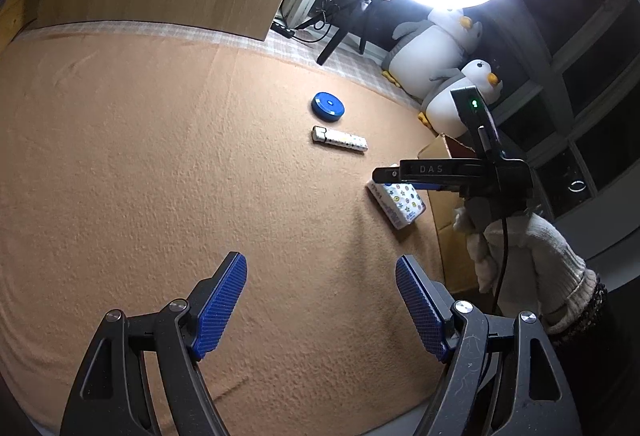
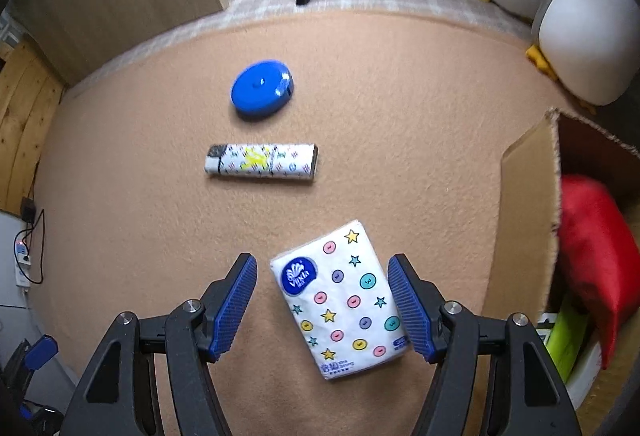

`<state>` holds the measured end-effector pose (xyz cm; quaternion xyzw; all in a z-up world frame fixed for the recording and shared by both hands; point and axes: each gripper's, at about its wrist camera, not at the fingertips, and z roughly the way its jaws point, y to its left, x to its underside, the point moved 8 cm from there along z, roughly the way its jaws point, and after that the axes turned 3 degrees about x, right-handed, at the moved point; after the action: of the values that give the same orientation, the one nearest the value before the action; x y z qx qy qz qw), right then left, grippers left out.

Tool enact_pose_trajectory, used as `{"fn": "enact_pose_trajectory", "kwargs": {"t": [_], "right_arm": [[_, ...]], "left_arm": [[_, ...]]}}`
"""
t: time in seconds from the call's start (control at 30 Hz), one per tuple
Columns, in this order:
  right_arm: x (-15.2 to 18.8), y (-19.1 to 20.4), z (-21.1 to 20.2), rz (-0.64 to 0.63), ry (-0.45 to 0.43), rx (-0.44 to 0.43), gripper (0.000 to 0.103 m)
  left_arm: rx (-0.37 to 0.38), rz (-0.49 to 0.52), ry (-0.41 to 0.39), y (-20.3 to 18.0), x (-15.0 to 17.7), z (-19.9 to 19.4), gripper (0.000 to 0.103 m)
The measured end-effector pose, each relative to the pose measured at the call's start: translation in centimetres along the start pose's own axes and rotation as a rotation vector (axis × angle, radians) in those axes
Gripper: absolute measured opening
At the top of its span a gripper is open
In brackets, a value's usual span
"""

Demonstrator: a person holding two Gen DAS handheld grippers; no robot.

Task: Organize objects
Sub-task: 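Move the left gripper over the white star-printed tissue pack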

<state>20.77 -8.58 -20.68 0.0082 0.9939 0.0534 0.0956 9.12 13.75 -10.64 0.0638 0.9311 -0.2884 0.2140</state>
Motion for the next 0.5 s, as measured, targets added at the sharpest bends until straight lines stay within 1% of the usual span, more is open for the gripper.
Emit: {"fn": "enact_pose_trajectory", "kwargs": {"t": [0.13,0.27,0.43,0.5], "right_arm": [[0.8,0.7,0.1,0.011,0.025,-0.056,0.064],[1.5,1.8,0.2,-0.001,0.019,-0.078,0.064],[2.2,3.8,0.4,-0.020,0.012,-0.113,0.064],[2.3,5.1,0.5,-0.031,0.014,-0.143,0.064]], "left_arm": [[0.001,0.002,0.009,0.1,-0.1,0.5,0.080],[0.004,0.003,0.020,0.2,-0.2,1.1,0.080],[0.004,-0.001,0.035,0.5,-0.3,1.9,0.080],[0.001,0.000,0.043,0.8,-0.3,2.2,0.080]]}}
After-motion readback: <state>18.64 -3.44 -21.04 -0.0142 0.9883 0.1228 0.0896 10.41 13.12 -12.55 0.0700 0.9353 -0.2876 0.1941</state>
